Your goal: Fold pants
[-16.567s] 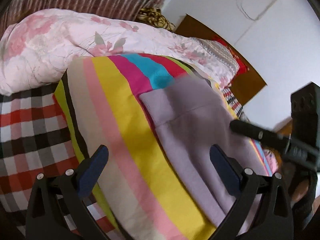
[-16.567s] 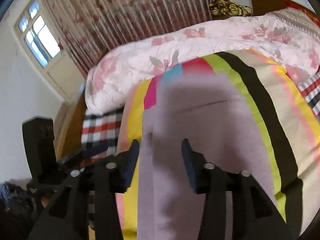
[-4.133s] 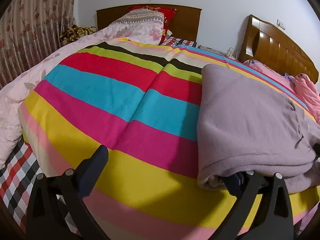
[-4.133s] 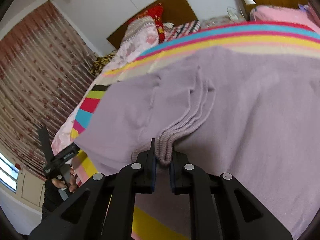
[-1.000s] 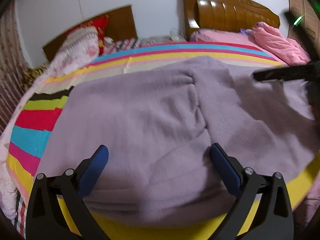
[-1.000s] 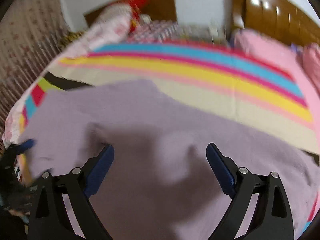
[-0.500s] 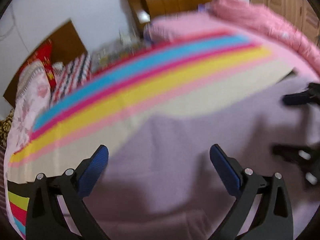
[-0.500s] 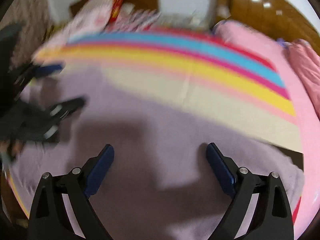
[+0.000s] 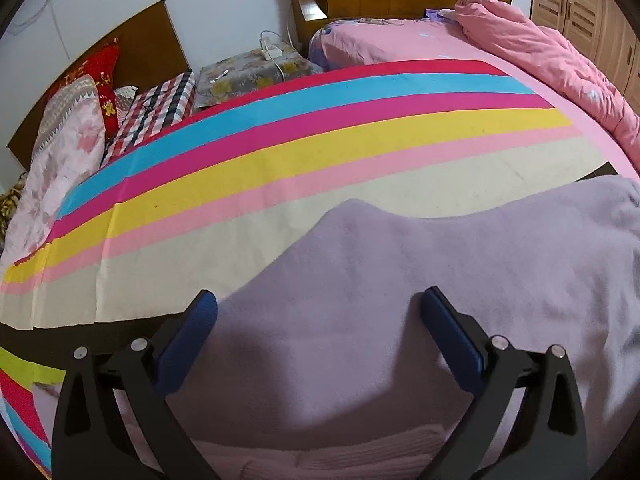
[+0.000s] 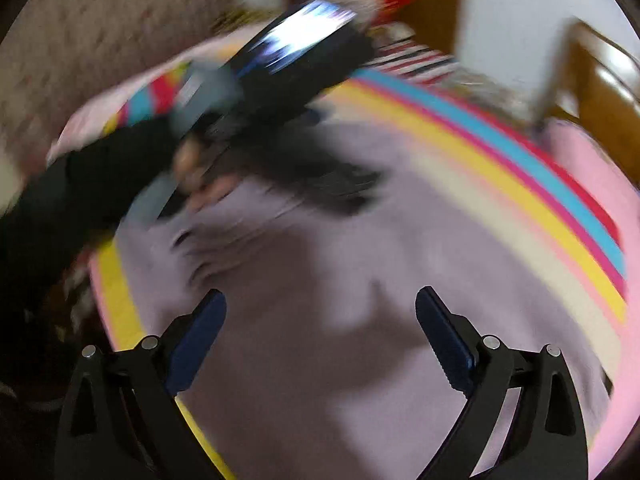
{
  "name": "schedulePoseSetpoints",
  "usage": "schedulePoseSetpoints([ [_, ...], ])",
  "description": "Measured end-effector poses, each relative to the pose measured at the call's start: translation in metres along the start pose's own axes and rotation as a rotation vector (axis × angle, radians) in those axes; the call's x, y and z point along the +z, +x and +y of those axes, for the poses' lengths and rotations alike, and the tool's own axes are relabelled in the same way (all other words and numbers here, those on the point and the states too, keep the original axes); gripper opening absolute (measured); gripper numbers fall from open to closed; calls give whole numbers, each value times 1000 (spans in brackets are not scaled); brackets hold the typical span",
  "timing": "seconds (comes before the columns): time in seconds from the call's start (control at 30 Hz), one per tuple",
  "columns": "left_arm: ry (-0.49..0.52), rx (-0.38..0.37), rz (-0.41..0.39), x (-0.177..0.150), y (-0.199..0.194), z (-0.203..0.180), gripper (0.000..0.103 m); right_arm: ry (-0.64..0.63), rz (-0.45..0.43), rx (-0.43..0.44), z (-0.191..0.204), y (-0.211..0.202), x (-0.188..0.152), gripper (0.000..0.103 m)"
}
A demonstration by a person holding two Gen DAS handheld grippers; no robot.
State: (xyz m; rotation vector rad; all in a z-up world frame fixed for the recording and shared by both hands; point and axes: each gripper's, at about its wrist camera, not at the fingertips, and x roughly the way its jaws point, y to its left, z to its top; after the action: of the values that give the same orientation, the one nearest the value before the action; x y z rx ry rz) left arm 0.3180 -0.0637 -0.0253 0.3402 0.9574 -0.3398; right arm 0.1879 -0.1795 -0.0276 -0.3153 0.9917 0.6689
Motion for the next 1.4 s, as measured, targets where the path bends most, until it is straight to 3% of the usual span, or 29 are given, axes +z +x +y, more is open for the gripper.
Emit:
schedulePoseSetpoints([
  [0.07,-3,-3,0,-5,2,-5,102,-19,70,-2,5,22,-14,95],
  [0.13,-8,-8,1,-5,6,-6,102,34,18,45,-4,11,-26,95],
  [0.3,-7,-8,4,-4,23,-7,102,57,76,29,-10,-15,-48,95],
  [0.37,-2,-1,2,-6,27,-4,102,112,34,-4,-28,-22,-43,95],
  [0.47,6,18,-4,-6,28,-6,102,314,-16,-74,-89,-27,-35,95],
  [0.53,12,36,-9,-6,29,-10,102,391,-14,-52,-120,-18,-31,95],
  [0.6,21,56,-16,-6,28,-12,102,439,61,-161,-150,-2,-28,95],
  [0.63,23,63,-18,-7,28,-13,102,464,62,-140,-158,-1,-27,95],
  [0.8,14,56,-16,-6,29,-11,102,453,-71,-196,-148,-31,-12,95],
  [0.93,14,56,-17,-6,29,-10,102,479,-9,-242,-177,3,-19,97],
  [1.4,1,80,-29,-3,28,-12,102,523,-86,-220,-175,14,-25,99],
])
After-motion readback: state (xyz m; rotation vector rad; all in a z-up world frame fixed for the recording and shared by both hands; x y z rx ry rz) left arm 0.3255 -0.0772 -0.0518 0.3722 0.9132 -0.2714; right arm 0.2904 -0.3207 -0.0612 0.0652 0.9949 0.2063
